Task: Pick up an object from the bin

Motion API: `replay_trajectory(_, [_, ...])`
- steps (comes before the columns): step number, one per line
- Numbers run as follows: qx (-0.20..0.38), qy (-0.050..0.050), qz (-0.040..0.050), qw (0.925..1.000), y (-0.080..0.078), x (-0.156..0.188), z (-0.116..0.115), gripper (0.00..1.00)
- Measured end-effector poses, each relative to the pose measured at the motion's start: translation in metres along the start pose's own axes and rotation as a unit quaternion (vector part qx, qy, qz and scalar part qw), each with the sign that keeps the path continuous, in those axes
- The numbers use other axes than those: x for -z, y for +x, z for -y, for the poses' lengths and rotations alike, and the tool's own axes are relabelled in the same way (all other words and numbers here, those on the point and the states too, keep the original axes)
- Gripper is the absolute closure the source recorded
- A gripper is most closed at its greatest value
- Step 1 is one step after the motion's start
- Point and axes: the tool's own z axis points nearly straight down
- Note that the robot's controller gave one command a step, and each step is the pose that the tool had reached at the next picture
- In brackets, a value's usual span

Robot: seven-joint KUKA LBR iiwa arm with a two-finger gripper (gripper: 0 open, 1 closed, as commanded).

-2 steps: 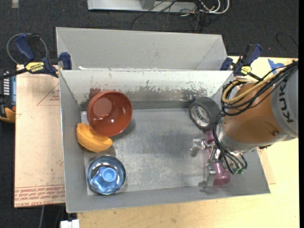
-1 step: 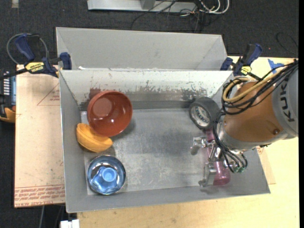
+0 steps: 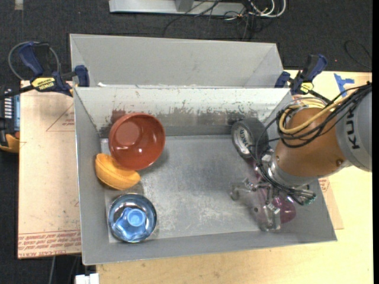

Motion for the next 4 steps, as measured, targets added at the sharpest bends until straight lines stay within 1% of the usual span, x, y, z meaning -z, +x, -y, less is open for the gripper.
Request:
replay_trajectory(1, [0.083,0.004,0.0021,0.9966,-0.032,0.073,0.007,0.0])
replay_trajectory(2, [0.349,-0.006,0.0016,0.9372,-0.028,0.031,0.065,0.0])
replay_trajectory(3, [0.384,0.003,0.0119,0.9232,-0.019,0.005,0.047,0.0])
replay_trajectory(4, [0.539,-0.005,0.0063,0.8422,-0.041,0.001,0.048,1.0])
